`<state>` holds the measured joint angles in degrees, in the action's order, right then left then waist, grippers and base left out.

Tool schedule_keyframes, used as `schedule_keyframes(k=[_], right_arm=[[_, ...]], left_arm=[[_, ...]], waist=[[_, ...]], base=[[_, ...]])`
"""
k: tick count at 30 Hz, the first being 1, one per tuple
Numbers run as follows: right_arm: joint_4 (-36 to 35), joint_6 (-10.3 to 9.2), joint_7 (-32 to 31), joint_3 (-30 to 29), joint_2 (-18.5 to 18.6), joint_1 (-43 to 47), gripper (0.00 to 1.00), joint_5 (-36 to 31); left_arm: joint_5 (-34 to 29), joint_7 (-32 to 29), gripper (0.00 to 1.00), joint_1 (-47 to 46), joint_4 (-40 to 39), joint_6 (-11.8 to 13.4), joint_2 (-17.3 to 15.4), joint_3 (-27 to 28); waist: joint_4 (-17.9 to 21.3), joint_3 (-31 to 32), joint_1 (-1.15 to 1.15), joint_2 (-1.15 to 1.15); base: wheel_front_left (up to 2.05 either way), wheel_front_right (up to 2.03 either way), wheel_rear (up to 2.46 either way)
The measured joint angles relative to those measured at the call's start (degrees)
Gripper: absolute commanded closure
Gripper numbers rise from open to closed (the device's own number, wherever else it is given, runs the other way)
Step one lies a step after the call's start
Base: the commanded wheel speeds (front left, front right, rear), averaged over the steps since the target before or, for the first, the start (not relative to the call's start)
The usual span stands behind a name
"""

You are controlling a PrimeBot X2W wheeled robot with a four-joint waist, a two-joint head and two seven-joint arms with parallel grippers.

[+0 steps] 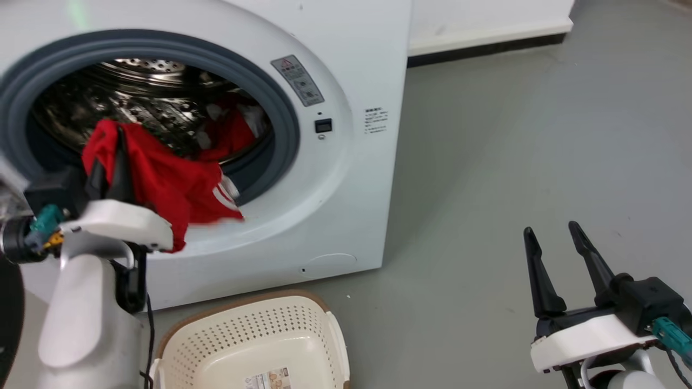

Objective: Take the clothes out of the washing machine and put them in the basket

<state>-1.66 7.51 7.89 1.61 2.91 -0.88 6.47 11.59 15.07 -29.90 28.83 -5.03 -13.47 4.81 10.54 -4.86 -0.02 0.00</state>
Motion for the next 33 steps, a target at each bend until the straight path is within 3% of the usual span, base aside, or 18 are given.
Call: schedule_keyframes(k=[6,7,11,23,33], right_arm=[[-1.62,0.00,-1.21,-1.01,0.01,2.07,0.00,-0.60],[-2.41,0.00,-1.88,-1.49,0.03,2.58,0.00,-0.97],[-3.47,0.00,-2.45,-1.52,0.01,2.65,0.00,-1.30],[-4.42,0.00,-2.56,-1.09,0.01,0.29,0.00,-0.97],[-4.69,0.00,-1.05,2.42,0.02,-5.20,0.00,-0.45]], left_arm=[[-0.81,0.00,1.00,7.32,-8.84,-0.46,3.50,-1.43],[-0.81,0.00,1.00,11.93,-12.02,-0.56,5.19,-2.88],[-0.01,0.00,1.00,17.78,-12.92,-0.62,7.04,-4.23],[3.75,0.00,1.00,24.36,-2.93,1.22,10.25,-6.62],[2.59,0.00,1.00,17.64,5.35,1.02,10.17,-6.24]], waist=[[-2.72,1.58,0.00,0.00],[-4.10,1.82,0.00,0.00],[-5.49,1.35,0.01,0.00],[-7.08,-4.52,0.02,0.00],[-5.50,-14.09,0.02,0.00]], base=[[0.00,0.00,0.00],[0.00,0.00,0.00],[0.00,0.00,0.00],[0.00,0.00,0.00],[0.00,0.00,0.00]])
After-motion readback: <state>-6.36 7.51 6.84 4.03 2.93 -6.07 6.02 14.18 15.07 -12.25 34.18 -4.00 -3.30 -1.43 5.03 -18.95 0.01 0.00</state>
